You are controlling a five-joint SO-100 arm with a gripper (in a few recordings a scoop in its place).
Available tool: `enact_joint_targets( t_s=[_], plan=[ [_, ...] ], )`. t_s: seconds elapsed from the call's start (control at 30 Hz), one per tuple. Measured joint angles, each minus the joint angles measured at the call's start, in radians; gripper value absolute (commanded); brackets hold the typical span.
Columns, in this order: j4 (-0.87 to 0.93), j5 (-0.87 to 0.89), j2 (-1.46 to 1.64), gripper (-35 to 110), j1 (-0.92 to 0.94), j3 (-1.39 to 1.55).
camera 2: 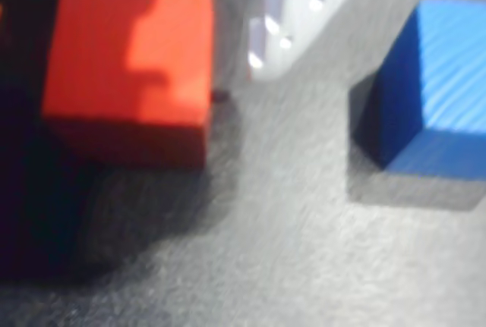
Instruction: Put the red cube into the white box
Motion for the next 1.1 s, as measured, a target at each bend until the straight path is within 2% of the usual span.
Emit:
enact_joint_targets(
  t_s=[0.13, 0.37, 0.67, 0.9, 1.1],
  plan=[
    [-0.040, 0.000, -0.028, 25, 0.000, -0.002],
    [-0.101, 0.002, -0.084, 1, 0.000, -0.002],
    [-0.101, 0.034, -0.087, 0, 0.000, -0.003],
    [0.080, 0.071, 0.026, 0, 0.035, -0.009],
    [0.374, 0.179, 0.155, 0, 0.044, -0.176]
  ],
)
